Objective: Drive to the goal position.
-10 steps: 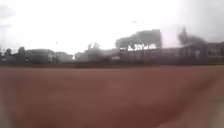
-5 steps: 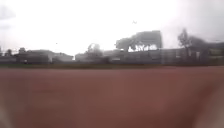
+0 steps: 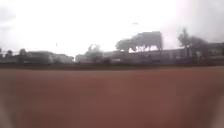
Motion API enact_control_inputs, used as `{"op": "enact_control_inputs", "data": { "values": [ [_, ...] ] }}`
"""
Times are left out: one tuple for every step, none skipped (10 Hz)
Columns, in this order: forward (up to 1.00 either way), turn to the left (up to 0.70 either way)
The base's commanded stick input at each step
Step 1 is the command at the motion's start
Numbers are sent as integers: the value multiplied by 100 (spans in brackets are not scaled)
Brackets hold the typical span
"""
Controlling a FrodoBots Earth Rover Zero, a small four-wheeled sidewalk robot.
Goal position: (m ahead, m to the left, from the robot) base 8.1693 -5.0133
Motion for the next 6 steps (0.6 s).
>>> {"op": "enact_control_inputs", "data": {
  "values": [
    [50, 0],
    [50, 0],
    [50, 0],
    [50, 0],
    [50, 0],
    [50, 0]
  ]
}}
